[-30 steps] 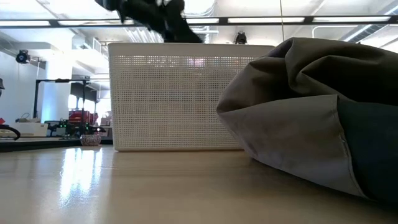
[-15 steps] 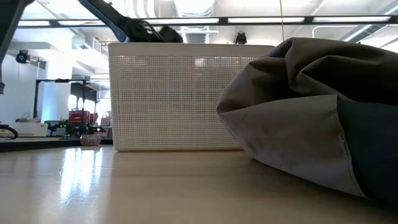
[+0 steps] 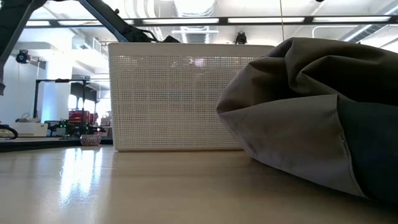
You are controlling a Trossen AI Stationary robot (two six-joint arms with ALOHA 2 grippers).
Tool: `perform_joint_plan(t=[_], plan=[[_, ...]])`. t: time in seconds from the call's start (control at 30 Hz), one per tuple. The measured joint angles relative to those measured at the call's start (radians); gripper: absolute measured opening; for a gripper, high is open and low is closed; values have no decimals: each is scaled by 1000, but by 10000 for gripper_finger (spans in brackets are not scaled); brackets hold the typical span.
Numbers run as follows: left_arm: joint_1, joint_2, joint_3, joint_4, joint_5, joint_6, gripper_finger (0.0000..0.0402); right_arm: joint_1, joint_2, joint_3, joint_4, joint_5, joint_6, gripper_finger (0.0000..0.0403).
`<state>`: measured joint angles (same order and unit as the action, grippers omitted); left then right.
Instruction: Sort clothes
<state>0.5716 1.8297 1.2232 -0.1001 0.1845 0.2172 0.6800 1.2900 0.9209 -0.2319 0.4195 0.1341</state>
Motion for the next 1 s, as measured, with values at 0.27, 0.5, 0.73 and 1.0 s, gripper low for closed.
perform_joint_plan(t=[0.27, 0.5, 0.73, 1.0], plan=[[-15, -141, 23, -40, 47, -2, 41, 1, 0, -2, 3, -52, 38, 3], [-47, -326, 23, -58, 25, 3, 134, 2, 3, -2, -25, -1, 123, 90], [-118, -522, 23, -164, -134, 57, 220, 3, 80, -2, -145, 35, 305, 240], [-270, -702, -15, -316, -326, 68, 260, 3, 216, -2, -283, 23, 506, 342]])
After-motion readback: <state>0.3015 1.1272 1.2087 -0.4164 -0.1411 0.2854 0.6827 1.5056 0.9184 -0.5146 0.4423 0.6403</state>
